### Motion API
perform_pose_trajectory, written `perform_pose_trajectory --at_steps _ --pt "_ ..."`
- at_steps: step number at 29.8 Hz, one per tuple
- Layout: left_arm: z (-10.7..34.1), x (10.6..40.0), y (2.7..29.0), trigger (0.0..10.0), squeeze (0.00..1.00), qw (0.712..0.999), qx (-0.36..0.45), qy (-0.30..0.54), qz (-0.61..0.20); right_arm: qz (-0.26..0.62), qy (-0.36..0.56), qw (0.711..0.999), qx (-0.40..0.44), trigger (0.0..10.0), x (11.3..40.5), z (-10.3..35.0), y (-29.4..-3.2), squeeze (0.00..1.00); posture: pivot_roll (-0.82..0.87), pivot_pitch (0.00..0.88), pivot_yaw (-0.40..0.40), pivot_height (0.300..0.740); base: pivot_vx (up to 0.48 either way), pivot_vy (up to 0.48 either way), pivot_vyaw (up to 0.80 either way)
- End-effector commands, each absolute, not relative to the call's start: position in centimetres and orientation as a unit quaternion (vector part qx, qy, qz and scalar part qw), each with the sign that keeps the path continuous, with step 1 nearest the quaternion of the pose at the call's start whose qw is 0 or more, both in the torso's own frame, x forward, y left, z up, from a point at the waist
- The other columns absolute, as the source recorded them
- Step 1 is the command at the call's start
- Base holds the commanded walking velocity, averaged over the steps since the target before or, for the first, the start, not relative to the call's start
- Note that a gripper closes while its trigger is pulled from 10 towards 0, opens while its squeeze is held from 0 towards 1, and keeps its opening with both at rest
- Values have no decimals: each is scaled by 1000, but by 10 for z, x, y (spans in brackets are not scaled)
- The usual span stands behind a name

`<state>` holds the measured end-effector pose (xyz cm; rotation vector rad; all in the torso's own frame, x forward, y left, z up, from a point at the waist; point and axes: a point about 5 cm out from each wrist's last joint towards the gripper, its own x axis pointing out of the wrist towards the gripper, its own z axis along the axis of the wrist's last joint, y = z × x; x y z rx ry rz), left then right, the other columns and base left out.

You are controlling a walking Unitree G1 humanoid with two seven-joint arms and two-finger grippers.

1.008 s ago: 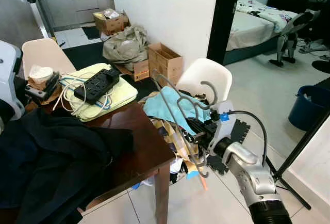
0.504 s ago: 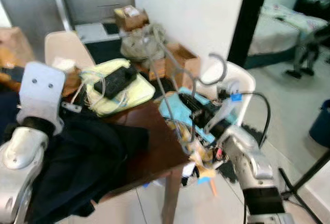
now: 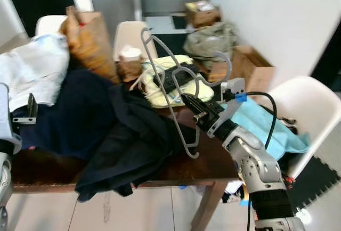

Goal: Hang hanger

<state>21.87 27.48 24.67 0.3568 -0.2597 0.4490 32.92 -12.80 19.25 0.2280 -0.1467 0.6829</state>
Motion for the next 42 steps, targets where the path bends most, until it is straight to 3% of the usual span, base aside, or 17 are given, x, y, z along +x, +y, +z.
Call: perform_pose_trajectory --at_steps 1,9,42 --pt "243 221 275 10000 0 955 164 -123 217 335 -71 933 113 10000 331 195 -126 0 13 0 -34 736 0 0 744" --pt "234 229 272 10000 0 966 115 -117 198 314 -65 941 108 10000 334 192 -128 0 9 0 -30 736 0 0 368" --pt "236 248 268 10000 0 973 99 -126 166 289 -51 949 114 10000 335 189 -133 0 -8 0 -19 736 -337 341 0"
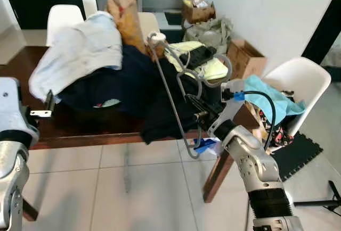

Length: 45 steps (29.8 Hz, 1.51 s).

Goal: Hang hanger

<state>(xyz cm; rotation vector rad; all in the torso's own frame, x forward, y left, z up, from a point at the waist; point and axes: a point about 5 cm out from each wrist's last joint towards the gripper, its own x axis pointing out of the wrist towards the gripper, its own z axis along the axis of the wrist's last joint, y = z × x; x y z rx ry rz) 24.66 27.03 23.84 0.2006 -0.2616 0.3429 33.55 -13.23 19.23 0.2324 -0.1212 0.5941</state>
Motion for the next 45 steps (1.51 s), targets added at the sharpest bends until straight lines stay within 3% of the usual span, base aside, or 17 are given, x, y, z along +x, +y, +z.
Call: perform_pose_trajectory --at_steps 1,9,32,45 --pt "236 249 267 10000 0 974 97 -127 164 289 -50 949 114 10000 335 189 -133 0 -8 0 -19 736 -341 341 0" --pt "234 253 256 10000 0 979 80 -136 132 289 -49 950 111 10000 334 188 -133 0 -17 0 -14 736 0 0 0" --pt "236 255 257 10000 0 978 67 -145 131 288 -47 950 112 10000 333 188 -134 0 -22 0 -13 736 479 0 0" --pt "236 257 253 10000 0 979 62 -151 126 286 -42 951 113 10000 334 187 -135 0 -21 0 -14 736 0 0 0"
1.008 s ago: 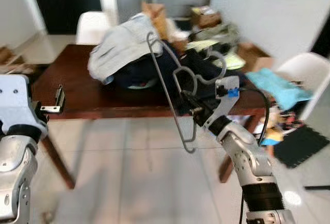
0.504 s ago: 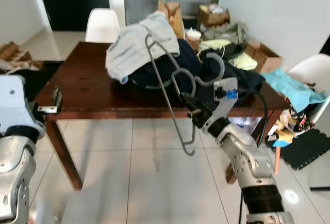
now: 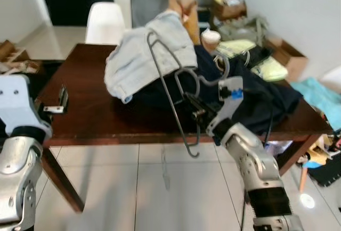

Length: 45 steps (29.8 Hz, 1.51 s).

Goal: Hang hanger

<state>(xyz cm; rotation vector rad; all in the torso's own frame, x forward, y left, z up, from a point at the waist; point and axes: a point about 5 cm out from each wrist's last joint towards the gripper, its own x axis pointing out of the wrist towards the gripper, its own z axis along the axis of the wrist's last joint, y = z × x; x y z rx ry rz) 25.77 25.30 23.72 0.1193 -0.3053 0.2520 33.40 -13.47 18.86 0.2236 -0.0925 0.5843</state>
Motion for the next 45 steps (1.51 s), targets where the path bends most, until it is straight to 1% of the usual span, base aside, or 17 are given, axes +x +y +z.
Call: perform_pose_trajectory --at_steps 1,3,9,18,24,27,31,33,36,38,39,40,41,43,44,45 --pt "236 257 253 10000 0 979 62 -151 126 286 -42 951 113 10000 334 187 -135 0 -21 0 -14 736 0 0 0" --pt "237 258 251 10000 0 979 66 -152 119 285 -42 951 113 10000 334 187 -135 0 -21 0 -12 736 244 0 0" --pt "242 258 246 10000 0 979 72 -163 96 269 -49 954 126 10000 337 192 -139 0 -22 0 -10 736 467 0 -792" --pt "247 259 244 10000 0 978 75 -172 85 266 -54 953 132 10000 338 195 -142 0 -25 0 -9 736 472 0 -797" --pt "247 259 243 10000 0 979 77 -172 83 264 -55 953 136 10000 337 195 -141 0 -24 0 -8 736 476 0 -160" --pt "246 259 244 10000 0 979 76 -169 89 264 -54 953 136 10000 337 195 -141 0 -25 0 -8 736 195 0 0" --pt "243 258 249 10000 0 977 79 -164 115 264 -53 953 135 10000 337 194 -141 0 -24 0 -10 736 0 0 0" --pt "238 254 259 10000 0 970 86 -153 165 266 -52 953 135 10000 336 194 -140 0 -25 0 -11 736 0 0 0" --pt "235 253 263 10000 0 968 89 -148 183 267 -52 953 135 10000 336 194 -140 0 -25 0 -11 736 0 0 0" --pt "227 248 272 10000 0 961 85 -133 228 270 -61 952 133 10000 335 196 -141 0 -24 0 -13 736 0 0 0" --pt "221 244 276 10000 0 956 77 -121 254 275 -67 951 124 10000 334 198 -141 0 -25 0 -12 736 0 0 800" --pt "221 244 276 10000 0 956 77 -121 254 275 -67 951 124 10000 334 198 -141 0 -25 0 -12 736 0 0 800" --pt "217 241 279 10000 0 953 72 -114 272 278 -71 951 116 10000 334 199 -141 0 -24 0 -11 736 0 0 800" --pt "217 241 279 10000 0 953 72 -114 272 278 -71 951 116 10000 334 199 -141 0 -24 0 -11 736 0 0 800" --pt "210 236 281 10000 0 948 66 -101 294 282 -74 950 114 10000 333 200 -141 0 -19 0 -14 736 0 0 800" --pt "210 236 281 10000 0 948 66 -101 294 282 -74 950 114 10000 333 200 -141 0 -19 0 -14 736 0 0 800"
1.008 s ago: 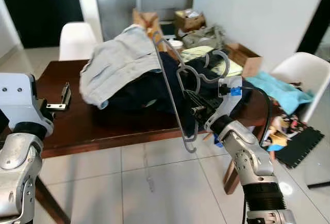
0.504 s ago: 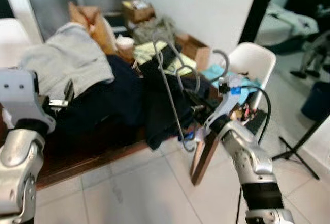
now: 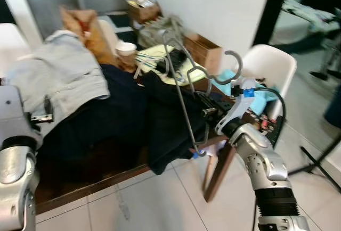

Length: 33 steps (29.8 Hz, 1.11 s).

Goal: Hang hanger

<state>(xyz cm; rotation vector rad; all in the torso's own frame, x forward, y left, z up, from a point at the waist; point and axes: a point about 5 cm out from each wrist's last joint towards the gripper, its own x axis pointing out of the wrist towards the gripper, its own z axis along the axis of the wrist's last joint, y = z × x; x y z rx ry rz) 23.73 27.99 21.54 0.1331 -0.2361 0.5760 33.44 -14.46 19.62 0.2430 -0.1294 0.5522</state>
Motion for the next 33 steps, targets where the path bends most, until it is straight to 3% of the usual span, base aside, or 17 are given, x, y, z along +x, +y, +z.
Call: perform_pose_trajectory --at_steps 1,7,17,20,23,25,26,33 --pt "203 231 281 10000 0 946 55 -86 309 285 -74 949 114 10000 332 200 -141 0 -14 0 -15 736 0 0 800" --pt "179 219 273 10000 0 941 33 -45 333 290 -70 947 118 10000 332 198 -137 0 -9 0 -19 736 0 0 669" --pt "145 216 275 10000 0 947 1 -7 320 284 -60 949 125 10000 334 196 -137 0 -10 0 -26 736 0 0 0" --pt "141 220 274 10000 0 955 0 -5 296 283 -59 949 125 10000 334 195 -137 0 -13 0 -25 736 0 0 0" --pt "128 237 260 10000 0 980 15 7 200 281 -58 950 125 10000 334 195 -138 0 -33 0 -25 736 0 0 0" --pt "128 237 260 10000 0 980 15 7 200 281 -58 950 125 10000 334 195 -138 0 -33 0 -25 736 0 0 0" --pt "119 241 252 10000 0 986 25 21 161 279 -58 951 123 10000 334 196 -139 0 -45 0 -20 736 0 0 0" --pt "104 238 241 10000 0 989 48 49 131 275 -58 952 120 10000 334 197 -142 0 -45 0 -20 736 0 0 0"
